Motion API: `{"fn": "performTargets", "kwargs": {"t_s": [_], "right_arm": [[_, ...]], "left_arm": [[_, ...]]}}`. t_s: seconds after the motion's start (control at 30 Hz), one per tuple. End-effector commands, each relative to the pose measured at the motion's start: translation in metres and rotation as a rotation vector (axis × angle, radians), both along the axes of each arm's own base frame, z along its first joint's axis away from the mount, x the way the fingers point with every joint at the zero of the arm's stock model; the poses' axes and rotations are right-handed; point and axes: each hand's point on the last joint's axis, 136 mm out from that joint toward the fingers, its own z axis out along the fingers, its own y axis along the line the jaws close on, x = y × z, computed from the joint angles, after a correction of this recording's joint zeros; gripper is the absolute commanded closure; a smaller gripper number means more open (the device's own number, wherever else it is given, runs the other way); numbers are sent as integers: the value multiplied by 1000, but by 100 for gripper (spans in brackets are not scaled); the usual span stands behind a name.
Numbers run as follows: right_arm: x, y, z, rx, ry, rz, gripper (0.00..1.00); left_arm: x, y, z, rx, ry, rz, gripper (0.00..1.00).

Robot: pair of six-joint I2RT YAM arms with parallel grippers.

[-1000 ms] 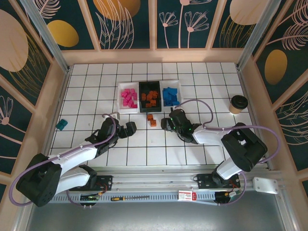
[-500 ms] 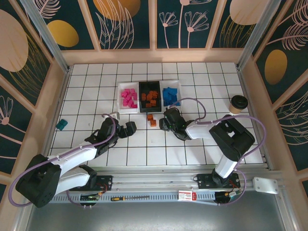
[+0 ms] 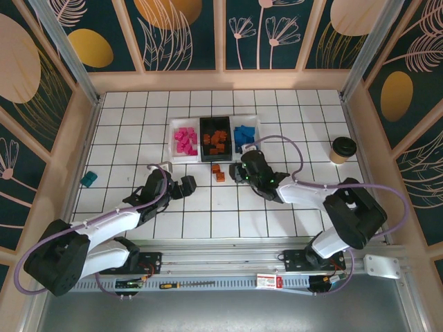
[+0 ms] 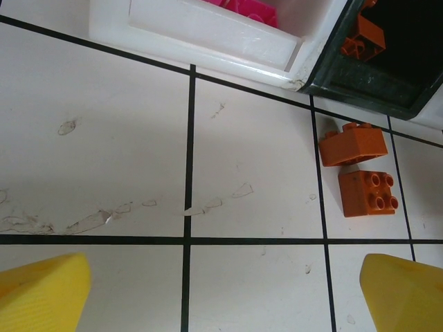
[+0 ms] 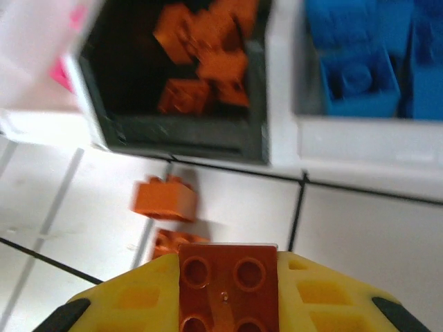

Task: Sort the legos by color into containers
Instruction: Pick up the lego from the center of the table, then place the lego in the container.

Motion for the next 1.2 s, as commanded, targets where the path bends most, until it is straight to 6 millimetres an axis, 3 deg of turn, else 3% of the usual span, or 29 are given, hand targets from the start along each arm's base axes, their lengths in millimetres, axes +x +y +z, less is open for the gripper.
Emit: {"fn": "performTargets", "kwargs": {"t_s": [0.0, 0.17, 0.53, 0.63, 0.73, 0.87, 1.0, 1.17], "right_arm": [[12, 25, 49, 58, -104, 68, 77], [50, 52, 69, 20, -167, 72, 77], [146, 86, 45, -44, -158, -7, 75], [162, 89, 39, -52, -146, -20, 71], [173, 91, 37, -41, -125, -29, 57], [173, 93, 49, -21, -135, -19, 38], [156, 88, 72, 7, -177, -15, 35], [110, 78, 95, 66, -218, 9, 34]], "left_arm": [[3, -7, 4, -34, -9, -9, 1], [2, -9, 2, -46, -1, -12, 1], [-3, -8, 1, -57, 11, -12, 1], [-4, -6, 1, -55, 12, -7, 1], [-4, -5, 3, -54, 7, -3, 2], [-5, -5, 5, -54, 2, -9, 1], [-4, -8, 11, -64, -8, -20, 1], [0, -9, 19, -57, -25, -24, 1]]}}
